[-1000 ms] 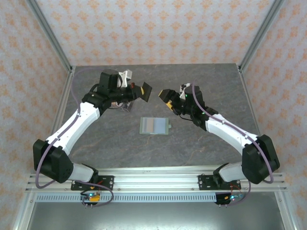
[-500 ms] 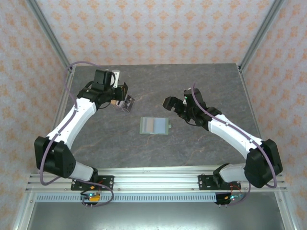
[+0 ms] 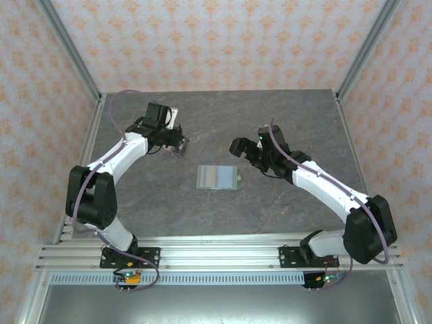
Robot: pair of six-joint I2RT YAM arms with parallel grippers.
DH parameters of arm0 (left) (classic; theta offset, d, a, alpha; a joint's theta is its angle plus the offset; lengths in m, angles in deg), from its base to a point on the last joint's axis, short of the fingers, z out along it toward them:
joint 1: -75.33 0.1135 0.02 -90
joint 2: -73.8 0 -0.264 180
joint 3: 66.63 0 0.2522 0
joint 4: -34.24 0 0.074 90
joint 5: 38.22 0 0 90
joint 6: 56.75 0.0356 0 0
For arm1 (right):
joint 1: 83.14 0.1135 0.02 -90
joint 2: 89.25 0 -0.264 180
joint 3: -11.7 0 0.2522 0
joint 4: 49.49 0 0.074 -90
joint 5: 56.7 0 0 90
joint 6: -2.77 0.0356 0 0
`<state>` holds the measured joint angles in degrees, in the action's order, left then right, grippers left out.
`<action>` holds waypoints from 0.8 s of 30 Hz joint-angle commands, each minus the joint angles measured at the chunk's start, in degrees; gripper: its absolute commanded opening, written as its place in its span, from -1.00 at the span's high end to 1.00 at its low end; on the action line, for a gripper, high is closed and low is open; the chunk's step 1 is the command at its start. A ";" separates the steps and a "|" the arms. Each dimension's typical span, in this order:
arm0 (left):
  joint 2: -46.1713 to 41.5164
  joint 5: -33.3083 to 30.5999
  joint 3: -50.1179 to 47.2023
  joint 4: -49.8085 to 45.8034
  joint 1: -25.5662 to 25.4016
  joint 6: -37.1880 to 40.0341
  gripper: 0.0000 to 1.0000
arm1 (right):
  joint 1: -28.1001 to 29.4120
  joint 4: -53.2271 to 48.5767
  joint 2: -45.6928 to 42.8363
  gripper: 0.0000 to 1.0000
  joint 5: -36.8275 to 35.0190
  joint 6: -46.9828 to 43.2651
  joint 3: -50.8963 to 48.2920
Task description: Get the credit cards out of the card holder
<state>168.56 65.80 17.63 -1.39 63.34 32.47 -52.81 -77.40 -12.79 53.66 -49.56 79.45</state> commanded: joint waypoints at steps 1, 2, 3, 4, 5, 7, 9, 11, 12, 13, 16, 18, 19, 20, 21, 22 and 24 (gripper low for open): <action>1.87 -2.75 0.08 3.66 0.25 1.38 1.00 | 0.00 0.17 0.78 -0.99 -0.59 0.89 0.76; 2.54 -2.95 0.12 3.85 0.36 1.27 1.00 | 0.03 0.18 0.76 -0.99 -0.63 1.13 0.54; 3.28 -3.41 0.32 3.94 0.47 0.81 1.00 | 0.01 0.24 0.87 -0.99 -0.72 1.18 0.35; 3.81 -3.50 0.51 4.17 0.79 0.17 1.00 | 0.07 0.35 0.84 -0.99 -0.77 1.33 0.09; 4.44 -2.94 0.69 4.43 1.20 -0.45 1.00 | 0.07 0.60 0.83 -0.99 -1.01 1.63 -0.15; 5.20 -2.32 0.61 5.43 1.44 -0.55 1.00 | 0.06 1.35 0.77 -0.99 -1.09 1.93 -0.53; 5.73 -1.99 0.68 5.71 1.47 0.33 1.00 | 0.06 1.57 0.69 -0.99 -1.39 2.24 -0.72; 6.19 -1.39 0.94 5.77 1.61 0.92 1.00 | 0.00 1.36 0.61 -0.99 -1.84 2.36 -0.74; 6.43 -0.81 1.06 5.78 1.69 1.44 1.00 | 0.06 1.32 0.77 -0.99 -1.93 2.40 -0.74; 6.58 -0.37 1.09 5.95 1.74 1.85 1.00 | 0.02 1.47 0.78 -0.99 -1.92 2.41 -0.65; 6.95 0.72 0.71 6.53 1.79 2.54 1.00 | 0.04 1.41 1.50 -0.99 -1.57 2.69 -0.23; 7.27 0.97 0.47 7.01 1.73 2.56 1.00 | 0.04 1.32 1.92 -0.99 -1.49 2.90 0.06; 7.49 0.87 0.55 7.06 1.74 2.50 1.00 | 0.01 1.30 2.01 -0.99 -1.38 2.88 0.19; 7.61 0.76 0.50 7.18 1.77 2.53 1.00 | 0.06 1.24 2.17 -0.99 -1.29 2.90 0.31; 7.78 0.59 0.52 7.21 1.71 2.51 1.00 | 0.01 1.16 2.27 -0.99 -1.26 2.88 0.49; 7.91 0.49 0.45 7.38 1.71 2.52 1.00 | 0.06 1.09 2.28 -0.99 -1.22 2.89 0.56; 7.99 -0.27 0.37 7.77 1.72 2.43 1.00 | 0.03 1.00 2.27 -0.99 -1.13 2.89 0.69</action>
<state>175.93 66.31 17.63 4.36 64.74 33.78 -52.81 -76.99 -10.62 53.61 -47.22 79.26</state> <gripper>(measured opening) 0.047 0.994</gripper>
